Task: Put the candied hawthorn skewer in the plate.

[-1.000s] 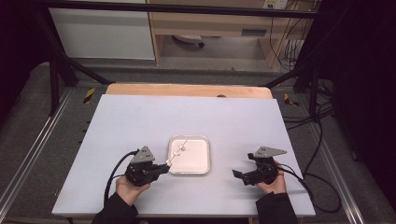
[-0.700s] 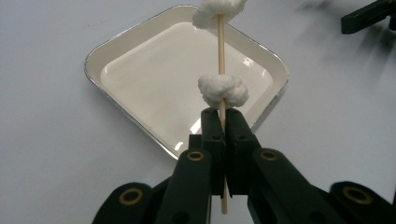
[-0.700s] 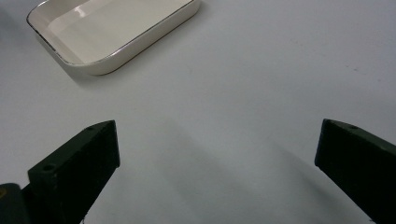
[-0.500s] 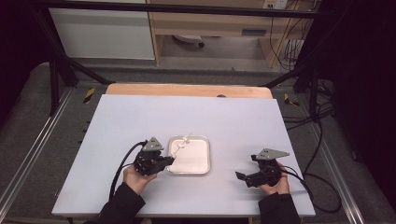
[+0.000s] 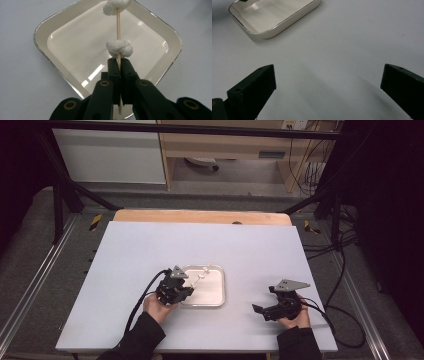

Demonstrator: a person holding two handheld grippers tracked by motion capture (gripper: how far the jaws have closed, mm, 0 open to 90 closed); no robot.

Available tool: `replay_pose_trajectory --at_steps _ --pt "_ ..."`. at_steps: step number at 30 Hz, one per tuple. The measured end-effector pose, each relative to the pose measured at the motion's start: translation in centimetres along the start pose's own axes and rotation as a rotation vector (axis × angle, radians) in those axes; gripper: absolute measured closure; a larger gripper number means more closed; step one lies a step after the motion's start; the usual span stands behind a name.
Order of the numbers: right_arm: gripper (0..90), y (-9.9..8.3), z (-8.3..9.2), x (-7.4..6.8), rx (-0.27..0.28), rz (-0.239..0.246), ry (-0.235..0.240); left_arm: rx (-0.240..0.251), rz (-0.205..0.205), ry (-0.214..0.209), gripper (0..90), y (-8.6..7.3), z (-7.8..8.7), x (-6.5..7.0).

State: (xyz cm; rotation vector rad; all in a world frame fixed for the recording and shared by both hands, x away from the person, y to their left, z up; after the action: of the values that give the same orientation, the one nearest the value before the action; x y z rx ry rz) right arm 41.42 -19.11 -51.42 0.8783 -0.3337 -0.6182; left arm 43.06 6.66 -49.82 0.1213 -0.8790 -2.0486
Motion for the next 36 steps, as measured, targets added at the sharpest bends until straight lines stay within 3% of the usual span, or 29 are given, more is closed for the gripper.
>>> replay_pose_trajectory --at_steps 10,19,28,36 --pt "0.6 -0.1 -0.1 -0.1 -0.008 -0.001 0.002 -0.048 0.006 0.023 88.2 -0.6 -1.6 0.0" --pt "0.6 -0.2 -0.2 -0.1 -0.009 0.003 0.005 -0.051 0.013 0.024 86.4 -0.6 -1.8 0.1" --pt "0.6 -0.1 -0.1 -0.1 -0.006 -0.005 0.004 -0.004 0.016 0.016 71.7 0.1 -0.4 -0.3" --pt "0.6 0.0 0.0 -0.1 -0.002 -0.007 0.003 0.041 -0.004 0.008 49.6 0.2 1.7 -0.8"
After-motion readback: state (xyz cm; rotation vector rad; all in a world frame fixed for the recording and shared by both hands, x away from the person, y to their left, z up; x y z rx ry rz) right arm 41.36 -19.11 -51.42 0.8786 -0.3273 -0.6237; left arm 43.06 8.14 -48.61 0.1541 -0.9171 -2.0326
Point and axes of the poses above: each handheld gripper's, and its own axes: z roughly backward along the jaws, y roughly out of its top, x roughly to its right, the point moved 10 cm from there along -z, roughly forward along the jaws, and after that the axes turned 11 degrees about z, right-handed, at the moved point
